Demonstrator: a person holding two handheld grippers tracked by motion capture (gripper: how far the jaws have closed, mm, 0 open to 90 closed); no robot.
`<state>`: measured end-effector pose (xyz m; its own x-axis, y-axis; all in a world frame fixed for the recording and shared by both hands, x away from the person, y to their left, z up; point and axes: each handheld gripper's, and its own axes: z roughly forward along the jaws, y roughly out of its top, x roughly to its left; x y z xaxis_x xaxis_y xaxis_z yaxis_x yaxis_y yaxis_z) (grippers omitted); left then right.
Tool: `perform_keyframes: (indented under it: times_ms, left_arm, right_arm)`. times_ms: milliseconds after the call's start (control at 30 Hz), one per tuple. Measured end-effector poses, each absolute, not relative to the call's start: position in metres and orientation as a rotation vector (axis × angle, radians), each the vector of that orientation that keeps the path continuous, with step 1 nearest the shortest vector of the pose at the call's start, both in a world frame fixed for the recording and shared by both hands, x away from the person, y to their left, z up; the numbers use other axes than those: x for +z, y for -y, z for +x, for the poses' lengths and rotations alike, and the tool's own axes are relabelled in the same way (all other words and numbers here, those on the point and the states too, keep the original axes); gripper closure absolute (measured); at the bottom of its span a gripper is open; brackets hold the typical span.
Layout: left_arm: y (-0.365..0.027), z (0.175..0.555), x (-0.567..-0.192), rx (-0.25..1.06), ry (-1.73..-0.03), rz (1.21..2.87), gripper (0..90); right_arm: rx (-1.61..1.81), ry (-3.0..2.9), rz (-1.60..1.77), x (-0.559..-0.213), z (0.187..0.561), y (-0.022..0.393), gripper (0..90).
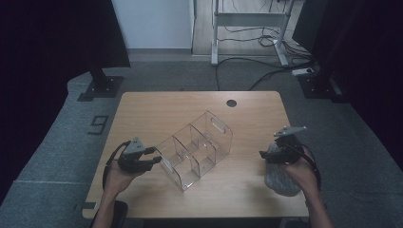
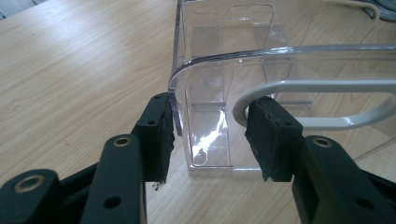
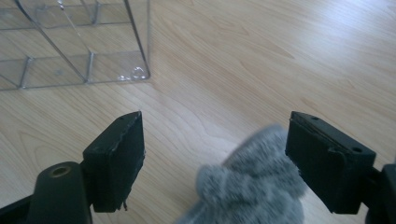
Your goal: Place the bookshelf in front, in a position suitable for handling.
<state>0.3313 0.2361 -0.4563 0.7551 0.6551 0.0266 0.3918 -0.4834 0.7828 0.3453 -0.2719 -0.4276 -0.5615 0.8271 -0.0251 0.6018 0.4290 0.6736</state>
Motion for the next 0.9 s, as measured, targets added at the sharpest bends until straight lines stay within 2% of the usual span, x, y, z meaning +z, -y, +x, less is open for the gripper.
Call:
perform_keyframes:
  times_ms: [233, 733, 800, 833, 900]
  left_arm:
    - [-0.229, 0.332, -0.459, 0.451, -0.773, 2.122, 38.4]
    - [-0.226, 0.339, -0.462, 0.399, -0.779, 2.095, 41.6]
    - [-0.226, 0.339, -0.464, 0.395, -0.798, 2.083, 36.0]
    - [-0.226, 0.34, -0.465, 0.396, -0.807, 2.071, 36.0]
    - [-0.227, 0.342, -0.468, 0.39, -0.815, 2.05, 29.3]
  right_arm:
    - [0.813, -2.335, 1.28, -0.444, 0.341, 0.292, 16.0]
    - [0.767, -2.37, 1.383, -0.487, 0.335, 0.312, 16.6]
    - [0.758, -2.382, 1.386, -0.493, 0.336, 0.312, 16.8]
    - [0.756, -2.38, 1.392, -0.495, 0.336, 0.312, 17.0]
    - [0.754, -2.383, 1.403, -0.501, 0.338, 0.313, 17.4]
